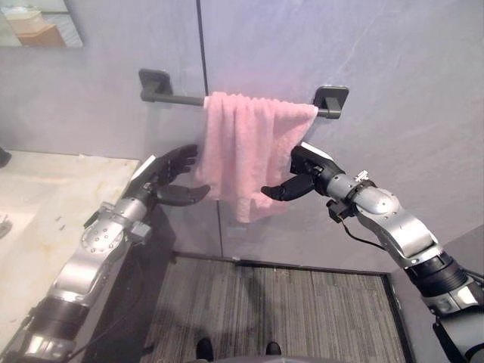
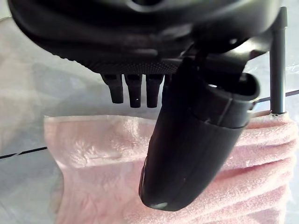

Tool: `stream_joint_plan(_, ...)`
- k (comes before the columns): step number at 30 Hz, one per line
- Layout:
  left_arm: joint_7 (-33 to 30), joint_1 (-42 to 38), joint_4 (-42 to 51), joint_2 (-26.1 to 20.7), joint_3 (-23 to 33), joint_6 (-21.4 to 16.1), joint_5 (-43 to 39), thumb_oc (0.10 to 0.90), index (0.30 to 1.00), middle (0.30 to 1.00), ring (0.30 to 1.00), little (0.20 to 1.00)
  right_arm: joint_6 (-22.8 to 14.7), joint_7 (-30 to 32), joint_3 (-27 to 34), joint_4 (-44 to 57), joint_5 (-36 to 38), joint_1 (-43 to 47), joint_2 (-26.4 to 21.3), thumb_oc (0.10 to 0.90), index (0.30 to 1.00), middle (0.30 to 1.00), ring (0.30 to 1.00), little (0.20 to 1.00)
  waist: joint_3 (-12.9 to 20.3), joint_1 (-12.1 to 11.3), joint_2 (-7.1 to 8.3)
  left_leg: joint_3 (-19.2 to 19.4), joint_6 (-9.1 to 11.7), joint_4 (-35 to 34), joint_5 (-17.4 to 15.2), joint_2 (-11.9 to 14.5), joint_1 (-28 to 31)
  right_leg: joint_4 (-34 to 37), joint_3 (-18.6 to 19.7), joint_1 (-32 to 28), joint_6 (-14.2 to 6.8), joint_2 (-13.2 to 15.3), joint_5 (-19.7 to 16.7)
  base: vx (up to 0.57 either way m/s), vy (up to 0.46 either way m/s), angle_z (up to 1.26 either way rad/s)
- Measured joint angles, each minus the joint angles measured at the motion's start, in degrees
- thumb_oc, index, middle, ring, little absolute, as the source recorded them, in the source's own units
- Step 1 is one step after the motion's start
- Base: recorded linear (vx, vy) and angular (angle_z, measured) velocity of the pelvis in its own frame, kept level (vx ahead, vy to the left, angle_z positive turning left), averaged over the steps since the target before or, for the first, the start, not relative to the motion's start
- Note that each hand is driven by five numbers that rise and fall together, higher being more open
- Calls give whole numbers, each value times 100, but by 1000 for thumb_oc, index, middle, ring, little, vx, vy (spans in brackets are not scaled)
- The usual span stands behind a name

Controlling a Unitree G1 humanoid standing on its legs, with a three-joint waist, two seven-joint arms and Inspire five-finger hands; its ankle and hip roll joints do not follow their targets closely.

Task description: Organize the bathroom.

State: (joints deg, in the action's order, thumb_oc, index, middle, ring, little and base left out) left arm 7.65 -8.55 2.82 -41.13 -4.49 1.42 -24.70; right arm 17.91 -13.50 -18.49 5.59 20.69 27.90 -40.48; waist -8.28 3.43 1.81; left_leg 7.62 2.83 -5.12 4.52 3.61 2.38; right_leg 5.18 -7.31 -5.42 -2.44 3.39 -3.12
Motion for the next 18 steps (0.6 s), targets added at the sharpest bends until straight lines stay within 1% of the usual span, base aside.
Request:
stream_joint_plan(3,-3,0,0,0,0,-9,30,800,900,900,900,900,78,21,33,28,0,-45,0,800,900,900,900,900,0,9,0,8,-1,0,-1,0,0,0,11,6,0,1,0,22,6,-2)
stream_joint_plan(4,-16,1,0,-1,1,-24,84,800,900,900,900,900,194,78,206,143,2,-261,0,800,900,900,900,900,-1,10,1,18,-5,0,-5,0,-2,0,27,11,0,1,0,45,17,-3)
stream_joint_plan(5,-34,0,1,-2,2,-24,90,800,900,900,900,900,211,110,248,150,3,-321,0,800,900,900,900,900,-1,25,3,28,-5,0,-9,0,1,0,36,17,0,1,0,64,34,-5)
stream_joint_plan(7,-92,6,3,-5,8,-64,130,800,900,900,900,900,279,192,539,240,35,-708,5,800,900,900,900,900,-2,20,5,49,-9,-1,-17,-1,2,0,75,22,0,2,0,32,29,-6)
stream_joint_plan(9,-164,10,3,-9,76,-105,249,800,900,900,900,900,443,353,683,239,85,-952,5,800,900,900,900,900,-11,64,19,71,-12,-1,-23,-1,3,0,112,35,0,3,0,14,24,-7)
stream_joint_plan(10,-218,12,3,-14,124,-124,259,800,900,900,900,900,565,450,721,237,188,-1057,3,800,900,900,900,900,-13,127,23,80,-13,-2,-25,-1,3,0,114,38,1,4,-1,16,27,-4)
stream_joint_plan(11,-246,13,3,-17,140,-134,279,800,900,900,900,900,568,493,761,239,294,-1130,6,800,900,900,900,900,-13,177,25,103,-13,-2,-29,0,6,-1,125,42,1,4,-1,18,31,-4)
stream_joint_plan(16,-381,19,3,-51,169,-134,288,800,900,900,900,900,781,689,847,238,819,-1356,14,800,900,900,900,900,-15,247,29,135,-12,-3,-38,2,7,0,149,46,-1,5,-2,4,5,-2)
stream_joint_plan(17,-379,19,3,-51,168,-134,288,800,900,900,900,900,790,741,848,238,1008,-1352,15,800,900,900,900,900,-16,246,31,135,-12,-3,-39,2,6,0,149,46,-1,5,-2,0,0,0)
stream_joint_plan(18,-378,18,3,-51,166,-137,288,800,900,900,900,900,814,812,848,238,1377,-1337,15,800,900,900,900,900,-18,243,34,135,-12,-3,-39,2,6,0,148,46,-1,4,-2,0,0,0)
